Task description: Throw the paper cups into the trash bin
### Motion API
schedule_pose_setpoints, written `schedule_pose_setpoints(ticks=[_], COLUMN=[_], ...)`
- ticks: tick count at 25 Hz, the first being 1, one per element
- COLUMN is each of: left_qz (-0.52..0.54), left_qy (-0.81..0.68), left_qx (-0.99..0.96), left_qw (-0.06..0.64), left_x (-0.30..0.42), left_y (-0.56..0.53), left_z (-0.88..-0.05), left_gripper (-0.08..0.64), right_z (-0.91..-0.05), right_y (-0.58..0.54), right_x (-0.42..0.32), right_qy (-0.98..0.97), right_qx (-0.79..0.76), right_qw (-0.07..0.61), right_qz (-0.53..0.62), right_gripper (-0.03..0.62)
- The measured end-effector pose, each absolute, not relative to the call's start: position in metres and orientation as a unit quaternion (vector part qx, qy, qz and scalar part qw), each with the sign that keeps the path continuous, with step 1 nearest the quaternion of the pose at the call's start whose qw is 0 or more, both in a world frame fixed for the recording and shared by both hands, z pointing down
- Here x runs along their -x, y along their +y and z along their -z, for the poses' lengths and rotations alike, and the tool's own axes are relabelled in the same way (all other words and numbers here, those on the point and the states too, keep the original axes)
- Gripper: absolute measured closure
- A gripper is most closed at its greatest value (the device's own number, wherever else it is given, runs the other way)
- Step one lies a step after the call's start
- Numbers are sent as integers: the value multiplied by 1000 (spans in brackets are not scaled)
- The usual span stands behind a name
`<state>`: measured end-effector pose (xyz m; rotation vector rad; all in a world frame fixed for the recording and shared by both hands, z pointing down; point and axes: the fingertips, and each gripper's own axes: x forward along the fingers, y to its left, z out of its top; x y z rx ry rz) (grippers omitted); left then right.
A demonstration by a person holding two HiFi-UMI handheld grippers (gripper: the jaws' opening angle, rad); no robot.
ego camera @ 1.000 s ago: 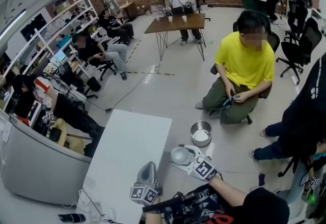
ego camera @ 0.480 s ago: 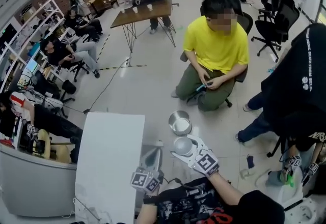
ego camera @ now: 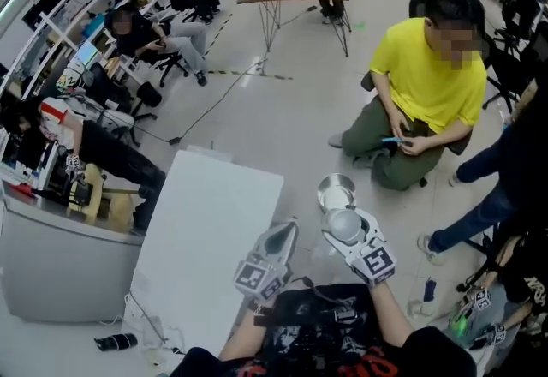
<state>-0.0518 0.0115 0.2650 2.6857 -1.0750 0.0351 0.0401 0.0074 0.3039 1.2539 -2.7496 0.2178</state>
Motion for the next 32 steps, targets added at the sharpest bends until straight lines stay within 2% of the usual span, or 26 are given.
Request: schedule_pose_setpoints(ticks=[5,11,15,19,24,28,32], left_qz=[-29,-47,-96,-141,-171,-198,-216], left_qy=[-459,-564,-582,-569,-516,-460,-443], left_qx=[-883,-822,-805,-806,-827,-850,-852], left_qw=[90,68,69,79,145,163,175], left_x=[106,129,112,84,41,-7,-32], left_y=[-31,-31,-30,-46,-67,-107,-140], left_z=[-254,-258,-264,-276,-345,-425,-503], left_gripper=[568,566,566,566,566,566,566], right_z=[-301,-313,-334,-375,-458,-544,-618], right_y=[-67,-119,-132,-162,-174,-185,-203], right_x=[-2,24,24,-9,-47,-67,-81], right_qy=[-933,-956,-965,-959,-940,-927,-911], right_qx=[-350,-278,-235,-250,-294,-311,-331], right_qw=[37,18,28,33,57,105,126], right_qz=[-78,-87,-112,-133,-166,-180,-209], right_gripper=[242,242,242,242,242,242,242])
